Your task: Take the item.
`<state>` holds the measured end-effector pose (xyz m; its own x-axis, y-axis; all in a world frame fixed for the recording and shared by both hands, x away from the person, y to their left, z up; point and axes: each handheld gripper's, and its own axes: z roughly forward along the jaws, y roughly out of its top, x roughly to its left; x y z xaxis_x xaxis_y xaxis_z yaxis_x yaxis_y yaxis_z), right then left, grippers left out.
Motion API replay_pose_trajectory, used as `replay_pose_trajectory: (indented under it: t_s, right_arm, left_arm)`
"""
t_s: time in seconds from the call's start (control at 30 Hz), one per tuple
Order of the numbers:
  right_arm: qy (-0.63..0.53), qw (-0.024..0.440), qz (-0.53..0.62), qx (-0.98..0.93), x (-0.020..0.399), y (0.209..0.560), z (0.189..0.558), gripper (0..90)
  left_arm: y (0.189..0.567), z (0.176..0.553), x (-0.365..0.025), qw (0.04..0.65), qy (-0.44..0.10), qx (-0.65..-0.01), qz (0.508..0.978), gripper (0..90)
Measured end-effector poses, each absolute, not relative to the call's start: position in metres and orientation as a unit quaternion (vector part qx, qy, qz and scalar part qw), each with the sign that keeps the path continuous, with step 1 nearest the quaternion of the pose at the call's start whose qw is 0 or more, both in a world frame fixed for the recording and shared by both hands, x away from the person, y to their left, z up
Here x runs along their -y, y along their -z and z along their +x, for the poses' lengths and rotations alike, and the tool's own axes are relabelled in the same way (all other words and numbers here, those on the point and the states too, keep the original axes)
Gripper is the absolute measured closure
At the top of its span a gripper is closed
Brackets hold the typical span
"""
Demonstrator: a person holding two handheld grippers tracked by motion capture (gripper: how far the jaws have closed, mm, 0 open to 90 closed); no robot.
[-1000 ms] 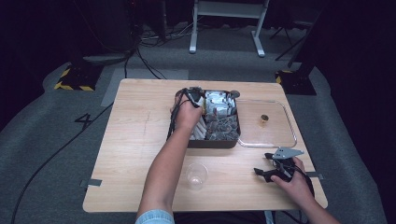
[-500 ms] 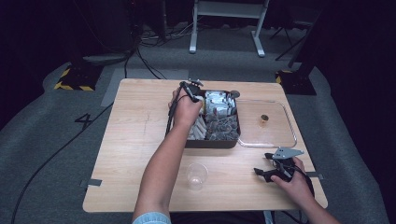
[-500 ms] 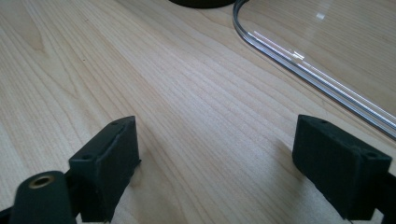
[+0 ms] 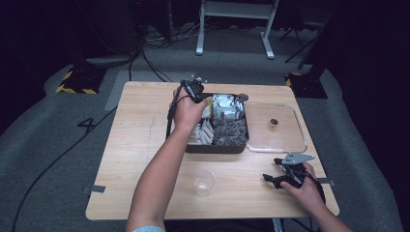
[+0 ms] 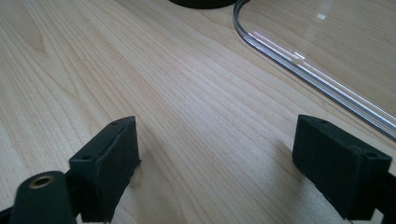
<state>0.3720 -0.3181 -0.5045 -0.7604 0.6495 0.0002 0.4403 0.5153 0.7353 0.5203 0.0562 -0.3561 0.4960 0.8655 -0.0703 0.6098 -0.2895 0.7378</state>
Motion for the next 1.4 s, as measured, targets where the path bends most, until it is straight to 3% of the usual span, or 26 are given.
replay_pose_trajectory:
  t_s: [0.77,1.4]
  right_arm:
    - [-0.376,0.139,0.317,-0.859,0.318,0.505,0.372,14.8]
    - [-0.376,0.141,0.316,-0.859,0.318,0.505,0.372,14.8]
  left_arm:
    - [0.308,0.438,-0.072,0.421,-0.170,-0.379,0.806,90.0]
    - [0.310,0.372,-0.084,0.476,-0.137,-0.324,0.806,90.0]
